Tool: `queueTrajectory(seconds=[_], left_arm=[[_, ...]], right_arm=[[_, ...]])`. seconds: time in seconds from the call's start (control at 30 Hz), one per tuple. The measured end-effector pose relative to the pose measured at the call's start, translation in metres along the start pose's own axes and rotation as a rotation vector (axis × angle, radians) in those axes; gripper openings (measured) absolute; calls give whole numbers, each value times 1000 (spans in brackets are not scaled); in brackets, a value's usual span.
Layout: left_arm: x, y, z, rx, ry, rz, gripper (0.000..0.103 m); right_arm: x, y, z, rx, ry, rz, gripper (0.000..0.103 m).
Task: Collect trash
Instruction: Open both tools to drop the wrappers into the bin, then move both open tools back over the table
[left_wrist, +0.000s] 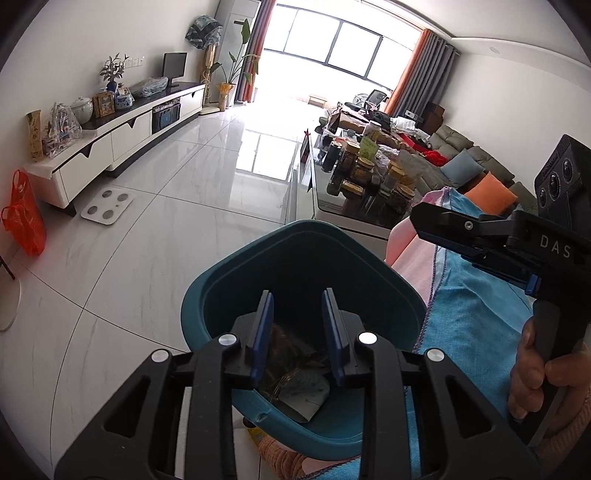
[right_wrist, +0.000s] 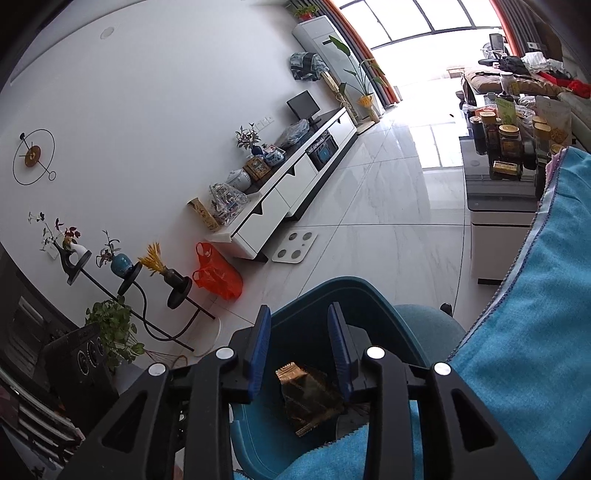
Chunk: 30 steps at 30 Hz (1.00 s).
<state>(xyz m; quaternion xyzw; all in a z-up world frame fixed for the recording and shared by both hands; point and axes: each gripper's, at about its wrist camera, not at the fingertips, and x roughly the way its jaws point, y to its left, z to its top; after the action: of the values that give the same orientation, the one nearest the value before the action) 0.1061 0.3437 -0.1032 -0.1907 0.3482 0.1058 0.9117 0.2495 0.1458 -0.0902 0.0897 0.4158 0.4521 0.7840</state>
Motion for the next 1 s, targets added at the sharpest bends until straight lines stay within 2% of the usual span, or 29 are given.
queueTrajectory(seconds=[0.17, 0.33, 0.4, 0.43, 0.6, 0.73, 1.0], left_arm=[[-1, 0, -5, -1, -10, -13, 28], [-26, -16, -12, 37, -56, -33, 39], [-39, -26, -13, 58, -80, -50, 45], [-45, -34, -14, 72, -92, -61, 46], [-70, -74, -21, 147, -136, -138, 54], [-77, -118, -30, 222, -144, -205, 58], [-63, -215, -60, 358, -64, -377, 59]], right_arm=[[-14, -3, -2, 7, -19, 2, 31], [-40, -1, -6, -15, -47, 5, 32], [-55, 2, -11, -34, -62, -1, 36], [-63, 3, -14, -46, -68, -8, 39], [-108, -1, -35, -85, -105, -35, 40], [-150, -11, -54, -110, -152, -100, 44], [-226, -48, -95, -62, -222, -253, 45]])
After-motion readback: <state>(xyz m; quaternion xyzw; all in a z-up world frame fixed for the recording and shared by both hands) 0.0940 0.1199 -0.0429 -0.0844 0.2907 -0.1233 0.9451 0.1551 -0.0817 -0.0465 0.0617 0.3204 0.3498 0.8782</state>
